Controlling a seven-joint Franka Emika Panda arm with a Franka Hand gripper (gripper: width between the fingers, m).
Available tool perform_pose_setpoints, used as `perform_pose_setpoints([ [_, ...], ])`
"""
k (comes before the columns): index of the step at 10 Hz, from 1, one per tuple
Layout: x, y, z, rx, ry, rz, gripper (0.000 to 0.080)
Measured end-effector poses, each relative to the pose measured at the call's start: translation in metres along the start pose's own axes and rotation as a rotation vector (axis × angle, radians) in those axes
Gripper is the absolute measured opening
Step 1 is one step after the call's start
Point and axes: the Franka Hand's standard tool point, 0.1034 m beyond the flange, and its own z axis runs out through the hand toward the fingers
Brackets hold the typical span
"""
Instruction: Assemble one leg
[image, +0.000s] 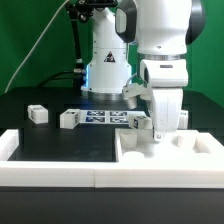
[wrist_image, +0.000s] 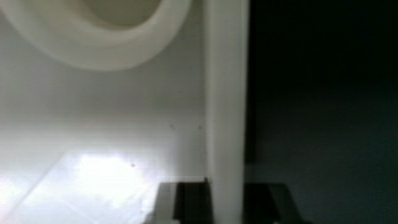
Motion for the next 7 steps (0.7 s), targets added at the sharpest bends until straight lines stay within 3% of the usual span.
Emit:
perform_pose_setpoints([
  [1, -0.0003, 0.0, 0.0001, 0.0, 0.0, 0.001, 0.0167],
  [3, -0.0005, 0.0, 0.0002, 0.0, 0.0, 0.001, 0.0461],
  [4, -0.0006, 0.0, 0.0002, 0.0, 0.0, 0.001, 0.0461],
  [5, -0.0008, 0.0, 0.0002, 0.0, 0.0, 0.002, 0.0582],
  [7, -0.001, 0.0, 0.0002, 0.0, 0.0, 0.002, 0.0645],
])
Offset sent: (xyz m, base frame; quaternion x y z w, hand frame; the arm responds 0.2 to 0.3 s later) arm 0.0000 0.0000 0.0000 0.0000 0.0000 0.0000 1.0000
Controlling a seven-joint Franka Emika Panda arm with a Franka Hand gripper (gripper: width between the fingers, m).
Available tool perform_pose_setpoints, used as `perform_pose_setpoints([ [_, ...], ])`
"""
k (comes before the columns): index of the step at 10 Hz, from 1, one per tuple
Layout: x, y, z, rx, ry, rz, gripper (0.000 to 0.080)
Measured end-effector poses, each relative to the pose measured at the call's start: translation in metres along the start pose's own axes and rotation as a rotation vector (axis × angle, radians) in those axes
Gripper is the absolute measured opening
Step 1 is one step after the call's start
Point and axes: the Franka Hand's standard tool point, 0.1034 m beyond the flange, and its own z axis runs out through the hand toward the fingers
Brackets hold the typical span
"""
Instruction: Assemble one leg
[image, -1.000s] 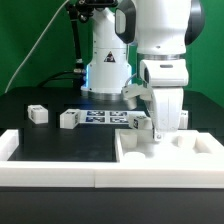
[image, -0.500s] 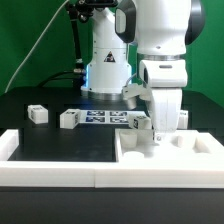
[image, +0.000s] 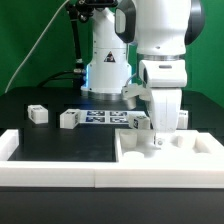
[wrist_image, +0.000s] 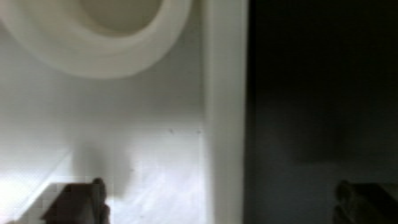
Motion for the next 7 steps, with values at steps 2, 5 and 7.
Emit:
perform_pose_setpoints([
  [2, 0.0, 0.0, -0.001, -0.001, 0.0, 0.002, 0.0649],
  [5, 0.002, -0.011, -0.036, -0.044, -0.009, 0.047, 0.0649],
  [7, 0.002, -0.013, -0.041, -0.047, -0.011, 0.081, 0.0649],
])
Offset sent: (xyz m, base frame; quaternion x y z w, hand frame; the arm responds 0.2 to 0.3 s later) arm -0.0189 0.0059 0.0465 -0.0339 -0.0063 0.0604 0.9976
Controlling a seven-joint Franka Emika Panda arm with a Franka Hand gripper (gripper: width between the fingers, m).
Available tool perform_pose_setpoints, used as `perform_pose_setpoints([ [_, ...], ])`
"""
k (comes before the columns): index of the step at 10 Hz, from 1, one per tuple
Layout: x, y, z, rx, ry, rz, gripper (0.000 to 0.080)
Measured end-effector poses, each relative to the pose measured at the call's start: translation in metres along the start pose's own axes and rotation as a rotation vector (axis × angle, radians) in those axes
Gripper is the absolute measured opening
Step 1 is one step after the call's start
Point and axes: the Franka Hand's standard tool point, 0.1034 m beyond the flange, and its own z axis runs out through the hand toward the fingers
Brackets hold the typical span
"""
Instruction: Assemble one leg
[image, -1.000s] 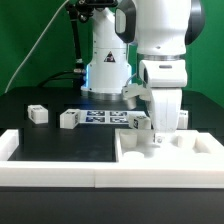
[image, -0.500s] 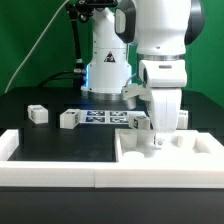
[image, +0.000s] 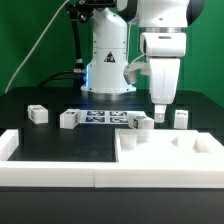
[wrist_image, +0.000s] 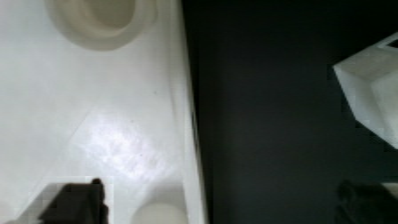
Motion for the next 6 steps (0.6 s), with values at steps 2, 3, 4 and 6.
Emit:
perform_pose_setpoints([
  [2, -0.0004, -0.0005, 0.0012, 0.003, 0.001, 0.029, 0.0649],
  [3, 0.0002, -0.0008, 0.0014, 0.004, 0.002, 0.153, 0.0649],
  [4, -0.0008, -0.0014, 0.0023, 0.006, 0.002, 0.23, 0.0649],
  [6, -0.0041, -0.0056, 0.0024, 0.008, 0.023, 0.499, 0.0649],
])
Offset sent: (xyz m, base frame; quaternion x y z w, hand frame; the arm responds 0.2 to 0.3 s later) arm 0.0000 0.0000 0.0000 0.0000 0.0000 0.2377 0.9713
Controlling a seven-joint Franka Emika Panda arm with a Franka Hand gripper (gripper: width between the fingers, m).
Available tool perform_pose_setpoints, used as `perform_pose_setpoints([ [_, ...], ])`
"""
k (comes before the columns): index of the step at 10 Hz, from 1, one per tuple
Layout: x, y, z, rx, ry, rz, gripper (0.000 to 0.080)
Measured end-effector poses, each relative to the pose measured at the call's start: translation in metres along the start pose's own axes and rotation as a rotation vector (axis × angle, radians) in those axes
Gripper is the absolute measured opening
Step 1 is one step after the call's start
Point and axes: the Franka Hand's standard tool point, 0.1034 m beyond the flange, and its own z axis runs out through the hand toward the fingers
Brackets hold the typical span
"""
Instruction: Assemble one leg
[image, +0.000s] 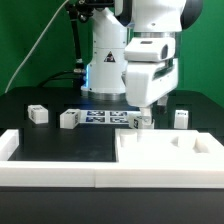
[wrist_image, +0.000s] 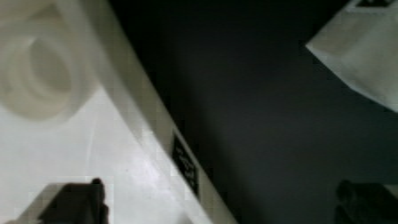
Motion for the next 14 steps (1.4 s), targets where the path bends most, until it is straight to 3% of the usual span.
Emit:
perform_pose_setpoints([
  [3, 0.007, -0.015, 0.001, 0.005, 0.019, 0.379, 0.0649],
  [6, 0.02, -0.046, 0.006, 0.031, 0.018, 0.757, 0.0649],
  [12, 0.028, -0.056, 0.007, 0.072, 0.022, 1.191, 0.0649],
  [14, 0.027, -0.086, 0.015, 0.071, 0.007, 1.183, 0.0649],
])
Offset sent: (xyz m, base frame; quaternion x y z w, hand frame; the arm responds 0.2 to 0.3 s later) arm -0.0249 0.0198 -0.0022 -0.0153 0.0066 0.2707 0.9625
